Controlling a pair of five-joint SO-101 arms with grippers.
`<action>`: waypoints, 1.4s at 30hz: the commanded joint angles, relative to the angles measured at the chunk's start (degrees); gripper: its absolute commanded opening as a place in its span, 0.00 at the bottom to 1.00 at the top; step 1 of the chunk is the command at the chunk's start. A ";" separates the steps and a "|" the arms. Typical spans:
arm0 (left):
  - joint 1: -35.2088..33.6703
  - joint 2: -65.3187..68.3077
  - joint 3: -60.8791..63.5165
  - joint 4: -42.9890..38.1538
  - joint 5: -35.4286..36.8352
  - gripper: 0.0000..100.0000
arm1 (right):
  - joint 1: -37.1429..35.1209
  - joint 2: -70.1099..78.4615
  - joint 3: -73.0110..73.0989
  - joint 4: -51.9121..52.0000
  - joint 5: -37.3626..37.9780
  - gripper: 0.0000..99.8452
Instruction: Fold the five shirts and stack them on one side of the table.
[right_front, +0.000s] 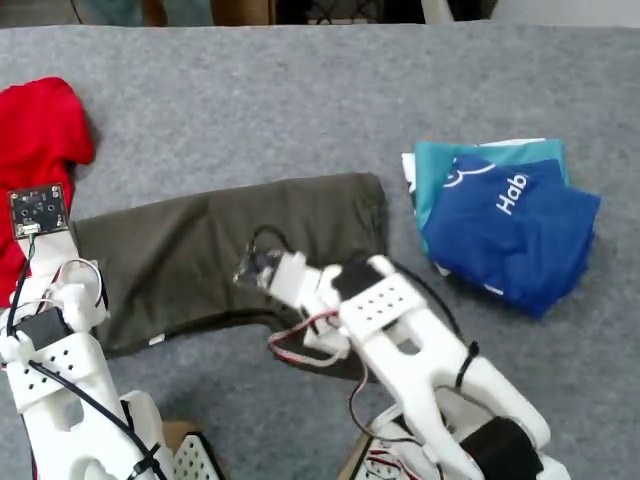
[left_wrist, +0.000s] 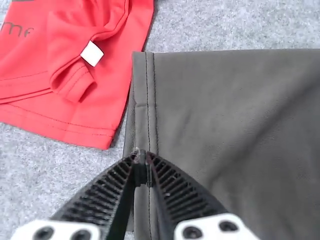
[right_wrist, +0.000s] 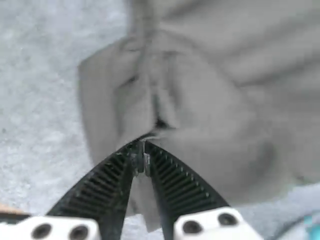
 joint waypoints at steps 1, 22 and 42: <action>0.04 -0.26 -0.13 -1.05 0.35 0.03 | 1.49 2.59 -9.27 -0.62 0.35 0.01; -0.04 -0.26 -0.13 -0.97 0.35 0.03 | 0.44 25.54 -22.46 -1.85 -4.13 0.01; -0.04 -0.26 -0.22 -1.14 0.35 0.03 | 0.09 4.62 -9.01 2.55 -0.79 0.01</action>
